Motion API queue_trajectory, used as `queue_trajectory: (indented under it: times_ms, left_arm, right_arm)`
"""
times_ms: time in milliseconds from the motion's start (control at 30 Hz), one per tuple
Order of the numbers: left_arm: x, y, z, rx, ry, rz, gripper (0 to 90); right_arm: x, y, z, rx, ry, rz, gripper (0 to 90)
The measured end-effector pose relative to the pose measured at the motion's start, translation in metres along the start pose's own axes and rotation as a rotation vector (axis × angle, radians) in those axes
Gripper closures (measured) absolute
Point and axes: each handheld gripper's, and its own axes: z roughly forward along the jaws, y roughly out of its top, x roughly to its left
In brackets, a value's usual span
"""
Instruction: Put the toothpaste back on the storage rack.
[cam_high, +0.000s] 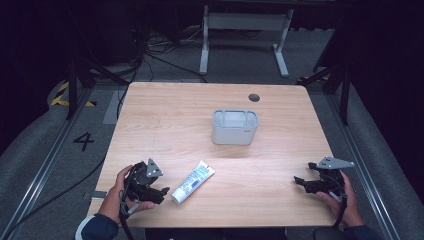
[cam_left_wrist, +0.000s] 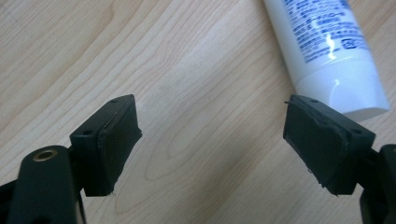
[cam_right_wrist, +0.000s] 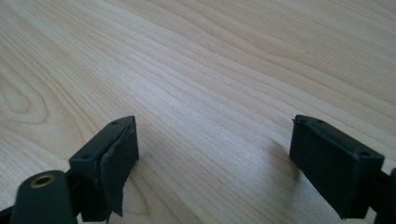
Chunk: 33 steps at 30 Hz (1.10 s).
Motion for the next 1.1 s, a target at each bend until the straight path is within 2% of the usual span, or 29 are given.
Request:
queue_trajectory:
  times_ms: [167, 333, 533, 833, 900, 1100]
  left_arm:
    - [-0.007, 0.009, -0.002, -0.011, -0.003, 0.020, 18.8]
    - [-0.014, 0.018, 0.000, 0.003, -0.002, 0.014, 19.1]
    - [-0.019, 0.026, 0.002, -0.004, -0.022, 0.001, 19.4]
    - [-0.027, 0.039, 0.010, 0.007, -0.046, 0.022, 19.2]
    - [-0.029, 0.044, 0.013, 0.011, -0.049, 0.040, 19.1]
    - [-0.031, 0.052, 0.019, 0.014, -0.067, 0.046, 19.1]
  right_arm:
    - [0.000, 0.000, 0.000, 0.000, -0.001, 0.000, 16.2]
    - [0.000, 0.000, 0.000, 0.000, -0.001, -0.001, 16.2]
    - [0.000, 0.000, 0.000, -0.001, -0.002, -0.001, 16.2]
    - [0.000, 0.000, 0.000, -0.001, -0.002, -0.002, 16.2]
    - [0.000, 0.000, 0.000, 0.000, -0.002, -0.001, 16.2]
    - [0.000, 0.000, 0.000, 0.000, -0.001, 0.000, 16.2]
